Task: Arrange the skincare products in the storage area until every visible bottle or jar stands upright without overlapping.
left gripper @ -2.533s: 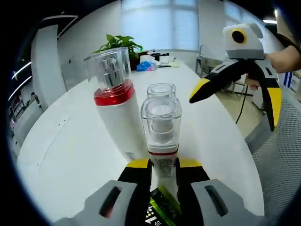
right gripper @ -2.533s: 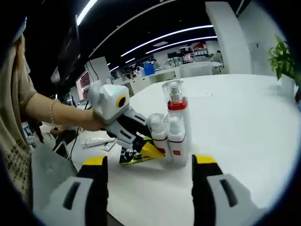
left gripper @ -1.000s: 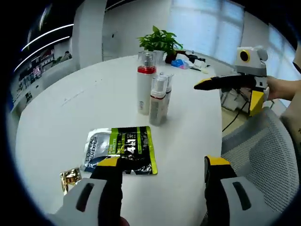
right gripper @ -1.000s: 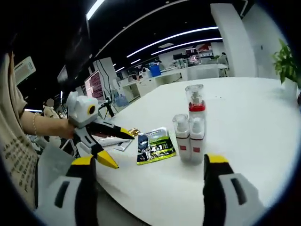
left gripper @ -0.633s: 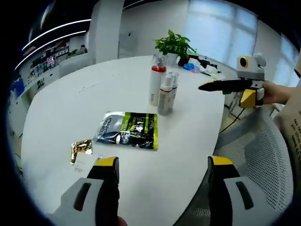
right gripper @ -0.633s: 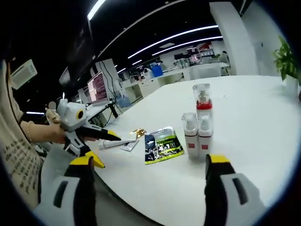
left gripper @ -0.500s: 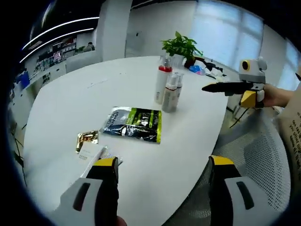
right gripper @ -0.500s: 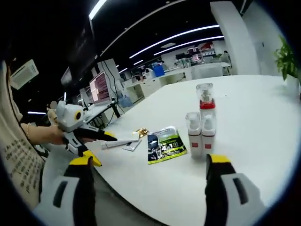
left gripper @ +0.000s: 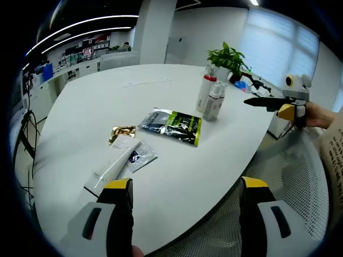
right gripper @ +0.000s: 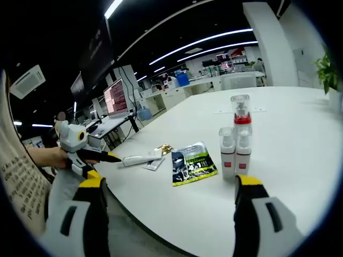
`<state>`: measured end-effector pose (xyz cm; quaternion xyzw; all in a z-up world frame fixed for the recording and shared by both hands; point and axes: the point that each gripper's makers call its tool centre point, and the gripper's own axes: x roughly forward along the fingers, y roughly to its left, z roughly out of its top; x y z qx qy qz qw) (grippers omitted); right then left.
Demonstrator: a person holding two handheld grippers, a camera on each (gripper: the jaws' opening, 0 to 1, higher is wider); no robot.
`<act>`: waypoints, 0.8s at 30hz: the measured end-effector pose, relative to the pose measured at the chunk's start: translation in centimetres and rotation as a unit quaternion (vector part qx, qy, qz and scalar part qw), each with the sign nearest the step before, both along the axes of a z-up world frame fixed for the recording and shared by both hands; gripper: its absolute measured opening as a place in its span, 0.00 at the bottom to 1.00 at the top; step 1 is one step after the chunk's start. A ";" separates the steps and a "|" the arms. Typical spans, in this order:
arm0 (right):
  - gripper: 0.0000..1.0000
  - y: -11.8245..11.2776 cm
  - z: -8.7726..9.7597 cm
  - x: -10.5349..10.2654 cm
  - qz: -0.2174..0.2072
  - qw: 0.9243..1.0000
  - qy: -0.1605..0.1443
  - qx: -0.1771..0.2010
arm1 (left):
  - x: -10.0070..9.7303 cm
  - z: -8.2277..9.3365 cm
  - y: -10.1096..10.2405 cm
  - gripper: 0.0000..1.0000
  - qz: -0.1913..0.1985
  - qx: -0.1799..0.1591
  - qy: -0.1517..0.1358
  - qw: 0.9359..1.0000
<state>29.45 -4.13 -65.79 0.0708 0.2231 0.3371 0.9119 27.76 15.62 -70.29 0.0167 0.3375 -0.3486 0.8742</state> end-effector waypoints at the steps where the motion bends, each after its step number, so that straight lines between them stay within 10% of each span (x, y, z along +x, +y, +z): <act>1: 1.00 0.0 0.0 0.0 0.000 1.000 -0.002 -0.001 | 0.2 0.1 -0.1 0.80 -0.002 0.003 -0.002 1.000; 16: 1.00 0.2 -0.3 -0.1 0.003 1.000 0.003 -0.012 | 2.2 -0.9 2.1 0.81 0.009 0.027 0.008 1.000; 24: 1.00 0.4 -0.6 -0.2 0.008 1.000 0.008 -0.020 | 5.3 -3.0 5.8 0.78 0.001 0.126 0.026 0.992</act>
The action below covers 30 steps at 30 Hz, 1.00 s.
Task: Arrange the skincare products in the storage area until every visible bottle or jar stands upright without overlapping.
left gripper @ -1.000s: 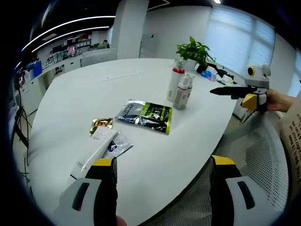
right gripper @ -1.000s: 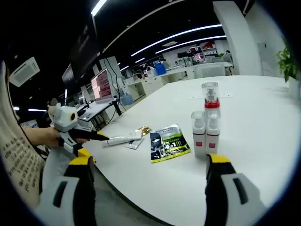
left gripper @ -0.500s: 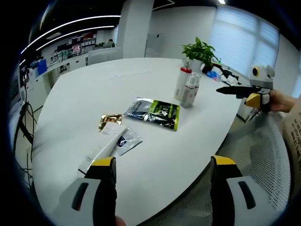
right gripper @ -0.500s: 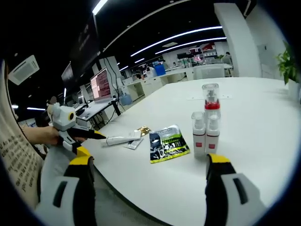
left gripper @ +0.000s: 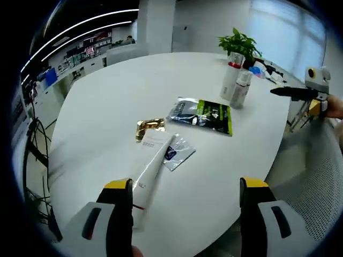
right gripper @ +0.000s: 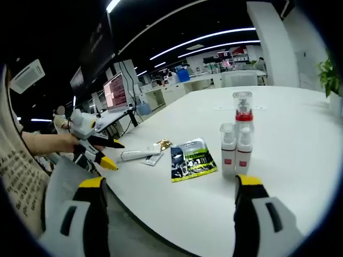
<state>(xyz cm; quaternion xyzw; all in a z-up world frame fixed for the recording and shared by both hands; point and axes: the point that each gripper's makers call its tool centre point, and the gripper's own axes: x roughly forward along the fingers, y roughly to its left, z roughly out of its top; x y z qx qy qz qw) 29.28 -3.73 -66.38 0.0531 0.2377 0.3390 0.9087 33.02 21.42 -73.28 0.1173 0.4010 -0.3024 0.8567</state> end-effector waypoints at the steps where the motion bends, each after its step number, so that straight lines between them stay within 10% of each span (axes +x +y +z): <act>1: 1.00 0.0 0.0 0.0 0.000 1.000 0.000 0.000 | 0.7 -0.3 0.2 0.77 -0.005 0.005 0.004 1.000; 15: 0.98 -0.5 -0.2 0.3 -0.012 1.000 0.004 -0.003 | 4.8 -3.5 1.0 0.57 -0.073 0.100 0.079 0.989; 21: 0.98 -0.7 -0.3 0.4 -0.018 1.000 0.005 -0.003 | 5.6 -4.1 1.1 0.33 -0.102 0.137 0.093 0.981; 30: 0.98 -0.8 -0.3 0.5 -0.024 1.000 0.004 -0.003 | 5.4 -4.6 1.2 0.29 -0.117 0.153 0.109 0.975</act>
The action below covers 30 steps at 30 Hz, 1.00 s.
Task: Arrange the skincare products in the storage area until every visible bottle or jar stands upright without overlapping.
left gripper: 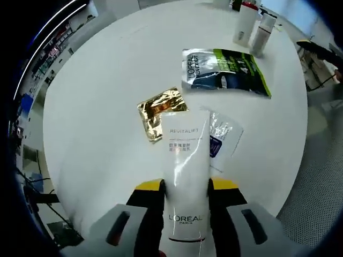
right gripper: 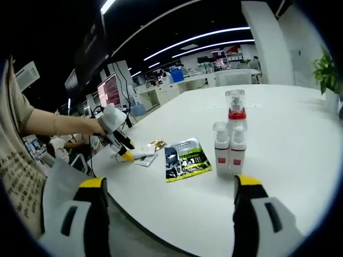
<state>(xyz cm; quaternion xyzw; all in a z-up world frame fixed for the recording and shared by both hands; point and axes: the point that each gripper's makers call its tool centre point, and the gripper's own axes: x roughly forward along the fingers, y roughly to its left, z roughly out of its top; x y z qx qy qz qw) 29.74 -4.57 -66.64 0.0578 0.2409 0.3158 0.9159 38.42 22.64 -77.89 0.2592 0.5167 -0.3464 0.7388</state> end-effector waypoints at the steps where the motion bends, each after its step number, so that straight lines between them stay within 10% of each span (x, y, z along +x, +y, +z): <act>1: 0.98 0.0 0.0 0.0 0.000 1.000 0.000 0.000 | 0.1 0.1 0.0 0.28 0.003 -0.001 -0.004 1.000; 13: 0.94 0.8 0.2 -0.4 0.017 1.000 0.004 0.008 | 0.4 1.9 -0.6 0.27 0.010 -0.024 -0.056 0.998; 16: 0.93 1.0 0.1 -0.5 0.025 1.000 0.004 0.005 | 0.7 3.7 -1.6 0.27 0.013 -0.057 -0.115 0.992; 30: 0.93 2.4 1.5 -0.5 0.028 0.999 -0.006 0.038 | -1.0 9.0 -4.1 0.27 0.068 -0.170 -0.209 0.961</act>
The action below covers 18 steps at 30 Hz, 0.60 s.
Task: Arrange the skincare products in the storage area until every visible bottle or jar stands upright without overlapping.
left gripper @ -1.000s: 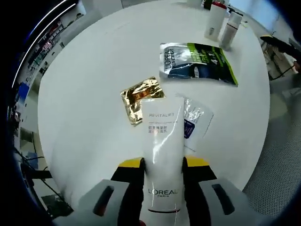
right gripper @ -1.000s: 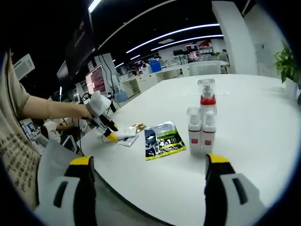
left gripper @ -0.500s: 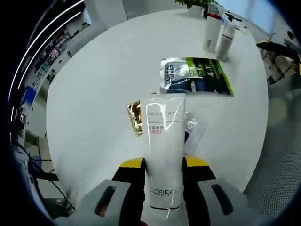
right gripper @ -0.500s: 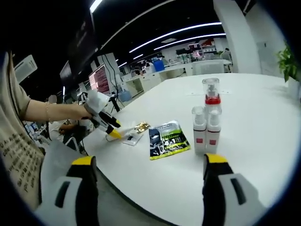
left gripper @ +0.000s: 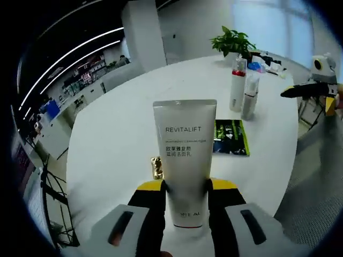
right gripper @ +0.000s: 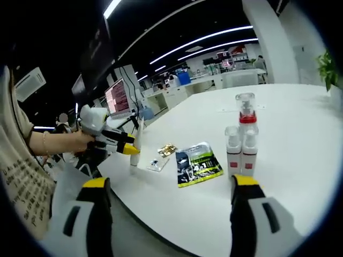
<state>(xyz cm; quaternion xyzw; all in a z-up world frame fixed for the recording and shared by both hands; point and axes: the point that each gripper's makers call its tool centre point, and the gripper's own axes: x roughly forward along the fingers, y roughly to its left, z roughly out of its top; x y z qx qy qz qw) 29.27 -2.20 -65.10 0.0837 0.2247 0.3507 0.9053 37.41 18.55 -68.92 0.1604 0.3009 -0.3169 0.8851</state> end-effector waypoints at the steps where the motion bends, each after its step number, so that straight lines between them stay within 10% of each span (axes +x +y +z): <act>1: 0.92 0.4 -0.1 -0.2 0.009 1.000 -0.001 -0.006 | -0.3 0.6 -0.5 0.27 -0.001 -0.007 -0.006 1.000; 13: 0.80 4.5 4.6 -0.1 0.035 0.997 -0.024 0.069 | -3.4 5.8 -6.0 0.27 -0.047 -0.051 -0.055 0.996; 18: 0.75 5.4 6.1 0.4 0.048 0.997 -0.053 0.043 | -4.9 7.3 -8.5 0.27 -0.067 -0.066 -0.065 0.993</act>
